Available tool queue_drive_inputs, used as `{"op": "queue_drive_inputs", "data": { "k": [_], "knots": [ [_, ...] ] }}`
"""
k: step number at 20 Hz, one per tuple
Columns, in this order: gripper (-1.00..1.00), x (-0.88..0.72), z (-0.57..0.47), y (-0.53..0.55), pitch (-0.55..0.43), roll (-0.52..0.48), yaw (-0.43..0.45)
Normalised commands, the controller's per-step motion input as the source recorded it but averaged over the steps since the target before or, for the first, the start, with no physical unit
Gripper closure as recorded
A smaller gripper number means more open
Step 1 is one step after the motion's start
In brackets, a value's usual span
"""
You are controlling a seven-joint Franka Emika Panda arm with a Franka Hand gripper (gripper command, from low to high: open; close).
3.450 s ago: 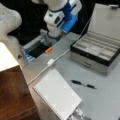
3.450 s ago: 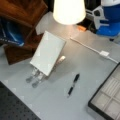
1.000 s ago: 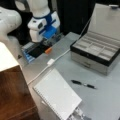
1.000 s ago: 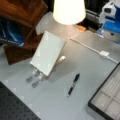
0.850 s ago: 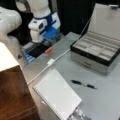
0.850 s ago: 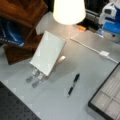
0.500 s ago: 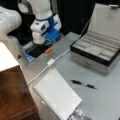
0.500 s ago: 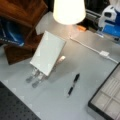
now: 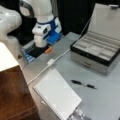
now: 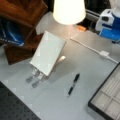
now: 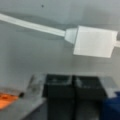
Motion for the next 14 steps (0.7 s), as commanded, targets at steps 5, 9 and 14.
{"op": "queue_drive_inputs", "data": {
  "k": [5,9,14],
  "knots": [
    [1.00,-0.38,-0.42,-0.35,-0.339,-0.003,0.115],
    [1.00,-0.46,-0.46,-0.32,-0.367,0.015,0.102],
    [1.00,-0.51,-0.50,-0.24,-0.394,0.032,0.072]
  ]
}}
